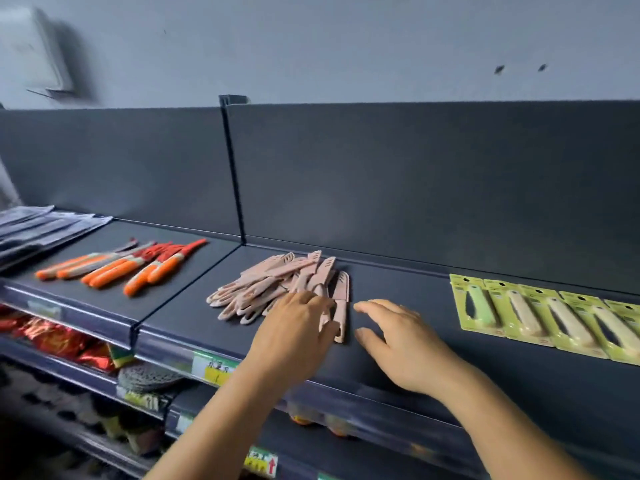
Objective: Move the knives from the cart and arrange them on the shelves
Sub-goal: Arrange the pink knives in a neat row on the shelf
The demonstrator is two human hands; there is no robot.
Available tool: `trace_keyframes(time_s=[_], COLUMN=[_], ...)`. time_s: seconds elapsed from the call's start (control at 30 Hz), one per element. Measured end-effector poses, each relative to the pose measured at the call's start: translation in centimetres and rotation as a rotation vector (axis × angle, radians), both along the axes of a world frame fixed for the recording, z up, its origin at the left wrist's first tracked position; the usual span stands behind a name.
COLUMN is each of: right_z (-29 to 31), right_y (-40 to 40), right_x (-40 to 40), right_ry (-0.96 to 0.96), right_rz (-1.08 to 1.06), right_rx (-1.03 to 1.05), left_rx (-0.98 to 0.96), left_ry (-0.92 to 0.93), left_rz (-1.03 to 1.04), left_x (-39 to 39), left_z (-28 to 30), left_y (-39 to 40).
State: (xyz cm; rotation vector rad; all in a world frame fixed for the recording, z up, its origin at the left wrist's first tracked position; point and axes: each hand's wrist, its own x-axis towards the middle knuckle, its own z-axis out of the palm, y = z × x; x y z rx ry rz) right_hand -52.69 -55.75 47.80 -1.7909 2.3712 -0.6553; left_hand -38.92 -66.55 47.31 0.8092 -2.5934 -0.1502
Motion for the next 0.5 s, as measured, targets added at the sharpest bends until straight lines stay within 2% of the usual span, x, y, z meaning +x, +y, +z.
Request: trace_keyframes(time_s=[0.23, 0.37, 0.5], right_z=[0.4, 0.5, -0.1], right_y=[-8.6, -13.6, -18.1], right_x=[2.8, 3.8, 4.8], right_ry=[0.053, 0.132, 0.132], right_rz=[0.177, 0.207, 0.197], right_rx=[0.051, 0.089, 0.157], left_rx=[0.057, 0.219, 0.409], left_ry=[-0.019, -0.075, -0.145], left_rz=[0.226, 0.303, 0.265], left_x=[3.7, 3.8, 3.2], left_z=[-0.2, -0.3, -1.3], left_y=[-8.4, -13.1, -15.7])
